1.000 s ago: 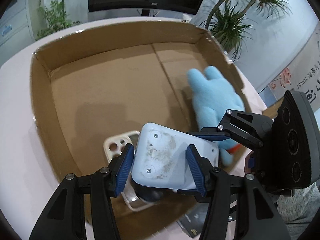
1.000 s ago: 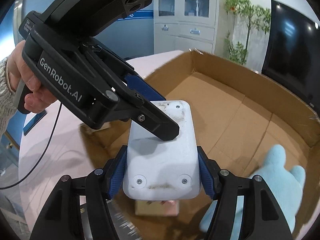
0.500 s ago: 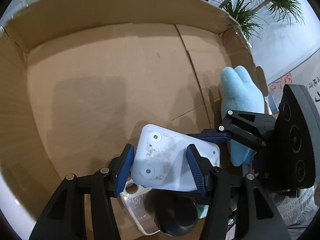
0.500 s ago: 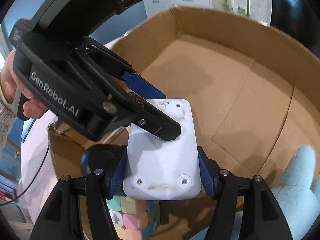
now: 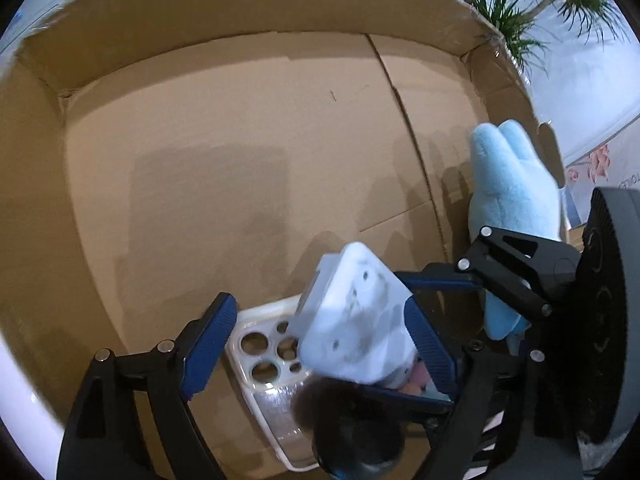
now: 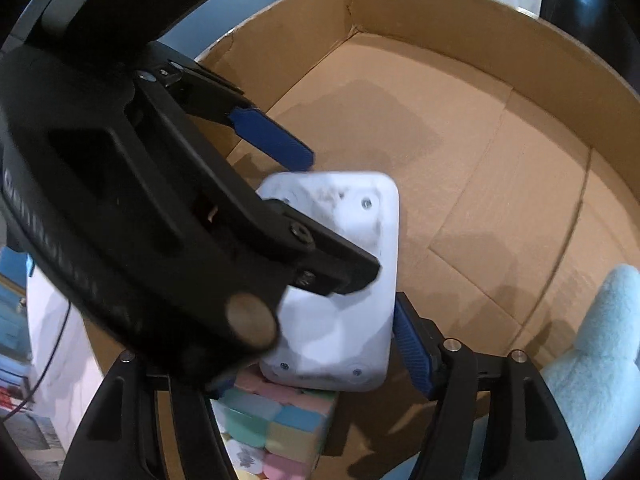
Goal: Organize objects
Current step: 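Withdraw the left tool and grasp the small white earbud case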
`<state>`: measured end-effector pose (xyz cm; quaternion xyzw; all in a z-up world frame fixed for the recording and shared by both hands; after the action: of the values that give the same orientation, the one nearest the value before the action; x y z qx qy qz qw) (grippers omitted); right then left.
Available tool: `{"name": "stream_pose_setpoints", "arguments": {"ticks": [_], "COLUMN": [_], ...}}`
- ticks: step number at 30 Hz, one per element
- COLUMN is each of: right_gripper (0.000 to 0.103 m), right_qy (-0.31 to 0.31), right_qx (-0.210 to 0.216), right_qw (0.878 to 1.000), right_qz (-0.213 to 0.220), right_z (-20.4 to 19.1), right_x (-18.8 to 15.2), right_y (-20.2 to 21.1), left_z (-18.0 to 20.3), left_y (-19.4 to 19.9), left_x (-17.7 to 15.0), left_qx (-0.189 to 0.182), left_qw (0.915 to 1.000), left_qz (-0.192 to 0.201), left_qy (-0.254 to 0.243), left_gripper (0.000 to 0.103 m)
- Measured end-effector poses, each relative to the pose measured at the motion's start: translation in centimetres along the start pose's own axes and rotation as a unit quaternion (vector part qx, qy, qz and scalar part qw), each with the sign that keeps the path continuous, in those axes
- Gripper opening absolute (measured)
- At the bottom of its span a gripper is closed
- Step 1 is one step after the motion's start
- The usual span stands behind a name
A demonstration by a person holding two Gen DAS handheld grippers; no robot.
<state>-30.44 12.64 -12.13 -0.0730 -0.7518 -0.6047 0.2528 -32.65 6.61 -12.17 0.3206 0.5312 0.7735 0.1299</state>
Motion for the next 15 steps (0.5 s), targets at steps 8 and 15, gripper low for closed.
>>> {"name": "stream_pose_setpoints", "arguments": {"ticks": [8, 15], "right_gripper": [0.07, 0.07], "right_qy": [-0.013, -0.001], "right_qx": [-0.011, 0.037], "right_qw": [0.998, 0.989], "right_qz": [0.062, 0.143], "right_z": [-0.6, -6.3], "right_x": [-1.3, -6.6], "right_y": [5.9, 13.3], "left_z": [1.3, 5.1], "left_y": [7.2, 12.3], "left_x": [-2.9, -11.7], "left_qx": [0.004, 0.001], "left_qw": [0.9982, 0.9947], "left_qz": [0.057, 0.071], "left_qy": [-0.016, -0.075], "left_gripper": [0.085, 0.085]}}
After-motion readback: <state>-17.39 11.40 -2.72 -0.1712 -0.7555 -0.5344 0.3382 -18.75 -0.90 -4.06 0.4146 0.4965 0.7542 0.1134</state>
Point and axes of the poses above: each gripper's, at about its wrist camera, not at the fingertips, and y roughly against the way its jaws point, z to its right, x to its top, the point moved 10 cm from there along -y, roughly the way its jaws point, and after that the axes turned 9 degrees about -y, right-handed, at the moved point
